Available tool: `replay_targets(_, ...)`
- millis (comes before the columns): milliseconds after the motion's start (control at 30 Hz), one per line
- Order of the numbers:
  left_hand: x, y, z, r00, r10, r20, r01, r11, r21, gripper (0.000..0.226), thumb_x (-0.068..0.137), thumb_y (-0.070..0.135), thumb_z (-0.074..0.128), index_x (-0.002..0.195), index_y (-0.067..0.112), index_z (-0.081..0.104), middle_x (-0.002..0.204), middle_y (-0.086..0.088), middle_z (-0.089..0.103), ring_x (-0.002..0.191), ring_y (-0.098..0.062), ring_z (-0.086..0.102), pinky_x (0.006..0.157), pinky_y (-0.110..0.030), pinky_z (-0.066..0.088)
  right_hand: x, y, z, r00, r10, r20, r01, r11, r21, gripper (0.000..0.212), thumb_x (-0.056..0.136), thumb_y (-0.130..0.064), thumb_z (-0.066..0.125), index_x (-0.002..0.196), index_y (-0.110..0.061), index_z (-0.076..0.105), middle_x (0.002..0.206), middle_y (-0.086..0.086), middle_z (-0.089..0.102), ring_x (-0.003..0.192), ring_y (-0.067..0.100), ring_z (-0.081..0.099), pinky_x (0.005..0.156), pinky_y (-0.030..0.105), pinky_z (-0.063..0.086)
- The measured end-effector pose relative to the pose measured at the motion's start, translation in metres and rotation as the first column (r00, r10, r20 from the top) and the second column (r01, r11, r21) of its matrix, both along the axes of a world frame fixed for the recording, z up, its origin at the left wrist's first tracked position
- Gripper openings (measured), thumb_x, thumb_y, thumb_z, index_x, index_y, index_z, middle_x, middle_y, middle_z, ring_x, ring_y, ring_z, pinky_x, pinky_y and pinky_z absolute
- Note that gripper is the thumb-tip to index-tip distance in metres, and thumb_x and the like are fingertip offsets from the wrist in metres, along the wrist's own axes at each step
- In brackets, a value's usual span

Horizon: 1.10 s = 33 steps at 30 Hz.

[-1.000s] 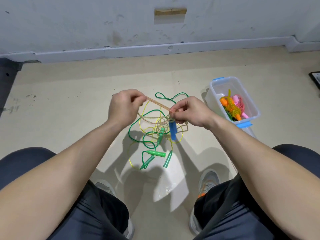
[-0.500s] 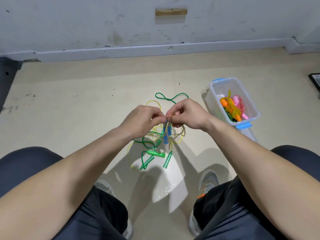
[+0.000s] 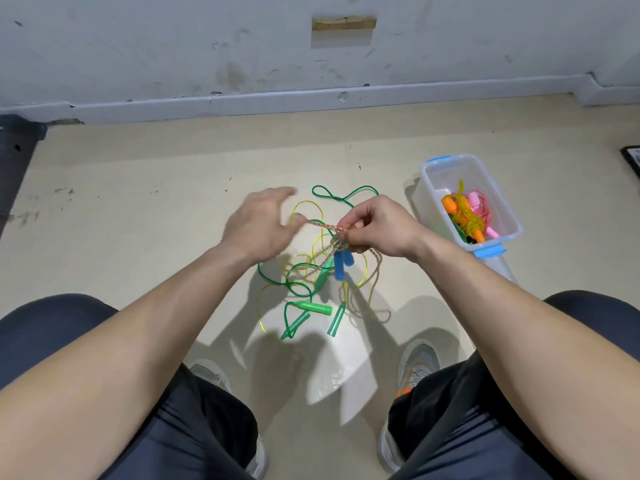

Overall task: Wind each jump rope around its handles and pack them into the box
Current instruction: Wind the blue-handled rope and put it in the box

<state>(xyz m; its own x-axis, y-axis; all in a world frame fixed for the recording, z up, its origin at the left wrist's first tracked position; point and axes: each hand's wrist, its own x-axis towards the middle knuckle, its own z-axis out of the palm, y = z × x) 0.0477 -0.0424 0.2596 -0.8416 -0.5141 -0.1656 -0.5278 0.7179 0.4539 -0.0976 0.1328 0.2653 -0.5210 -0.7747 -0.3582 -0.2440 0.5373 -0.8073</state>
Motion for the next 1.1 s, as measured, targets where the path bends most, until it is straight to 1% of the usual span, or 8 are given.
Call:
replay_targets(133,-0.006,0.028,0.007,0.966,-0.217,-0.142,0.249,0.927,0.280,0.027,0.095,0.045,0.065,0.116,0.029,0.067,0.101,0.015,0.073,0.100,-0.010,0.065,0.093,-0.035,0.048,0.004,-0.001,0.002,0.998,0.014,0.060,-0.012,0.999,-0.034,0.007,0.085,-0.007,0.078,0.091,-0.003,0.076,0.052,-0.006,0.063,0.056,0.014,0.064,0.069,0.035,0.059)
replay_targets(233,-0.006,0.024,0.008,0.964,-0.202,-0.173,0.236,0.950,0.206,0.012,0.093,0.033,0.070,0.091,0.022,0.074,0.075,0.010,0.068,0.075,-0.008,0.062,0.079,-0.036,0.049,0.005,-0.001,0.002,0.996,0.028,0.085,-0.024,0.999,-0.040,0.010,0.084,-0.004,0.077,0.093,0.000,0.076,0.053,-0.005,0.064,0.055,0.014,0.063,0.066,0.034,0.059)
replay_targets(433,-0.002,-0.002,0.007,0.984,0.177,-0.012,-0.176,0.966,-0.190,0.019,0.100,0.041,0.054,0.100,0.027,0.067,0.100,-0.003,0.069,0.099,-0.032,0.060,0.072,-0.033,0.034,0.000,0.001,0.001,0.995,-0.052,0.083,0.055,0.998,-0.035,0.007,0.084,-0.003,0.077,0.091,0.000,0.076,0.053,-0.003,0.063,0.057,0.018,0.062,0.067,0.033,0.055)
replay_targets(533,0.003,-0.010,0.001,0.964,0.244,0.109,-0.194,0.920,-0.341,0.021,0.104,0.035,0.050,0.107,0.022,0.066,0.107,-0.007,0.068,0.103,-0.035,0.059,0.078,-0.036,0.038,0.001,0.000,0.001,0.995,-0.056,0.083,0.058,0.998,-0.025,0.007,0.083,-0.004,0.078,0.089,-0.001,0.077,0.056,0.001,0.066,0.059,0.018,0.063,0.069,0.034,0.057)
replay_targets(600,0.002,-0.007,-0.005,0.978,0.169,0.123,-0.117,0.930,-0.347,0.024,0.103,0.037,0.052,0.114,0.021,0.066,0.117,-0.007,0.066,0.111,-0.034,0.057,0.087,-0.039,0.042,0.004,-0.001,0.000,0.996,-0.047,0.074,0.048,0.999,-0.013,0.007,0.082,-0.003,0.077,0.089,0.000,0.076,0.057,0.002,0.067,0.061,0.021,0.065,0.071,0.036,0.058)
replay_targets(800,-0.008,0.028,-0.007,0.955,-0.248,-0.164,0.280,0.936,0.213,0.081,0.082,0.071,0.045,0.150,0.028,0.040,0.146,0.006,0.053,0.138,-0.016,0.042,0.113,-0.040,0.036,0.006,-0.002,0.003,0.988,-0.051,0.148,0.058,0.997,-0.047,0.014,0.081,-0.003,0.080,0.092,0.002,0.073,0.055,0.000,0.064,0.061,0.023,0.063,0.073,0.039,0.057)
replay_targets(900,-0.008,0.028,-0.002,0.949,-0.215,-0.230,0.246,0.962,0.115,0.093,0.080,0.063,0.059,0.158,0.026,0.023,0.158,0.003,0.034,0.146,-0.019,0.027,0.114,-0.036,0.031,0.006,-0.002,0.003,0.989,-0.042,0.144,0.048,0.998,-0.038,0.009,0.082,-0.002,0.079,0.087,-0.004,0.072,0.053,-0.004,0.064,0.061,0.023,0.063,0.074,0.042,0.056)
replay_targets(1100,-0.005,0.020,-0.003,0.854,-0.468,-0.229,0.440,0.883,-0.164,0.052,0.082,0.056,0.071,0.127,0.030,0.064,0.143,0.005,0.055,0.141,-0.025,0.039,0.116,-0.039,0.029,0.009,0.000,0.009,0.988,0.023,0.152,-0.019,0.999,-0.027,0.009,0.084,0.008,0.070,0.089,0.003,0.075,0.062,0.008,0.067,0.059,0.020,0.063,0.071,0.038,0.055)
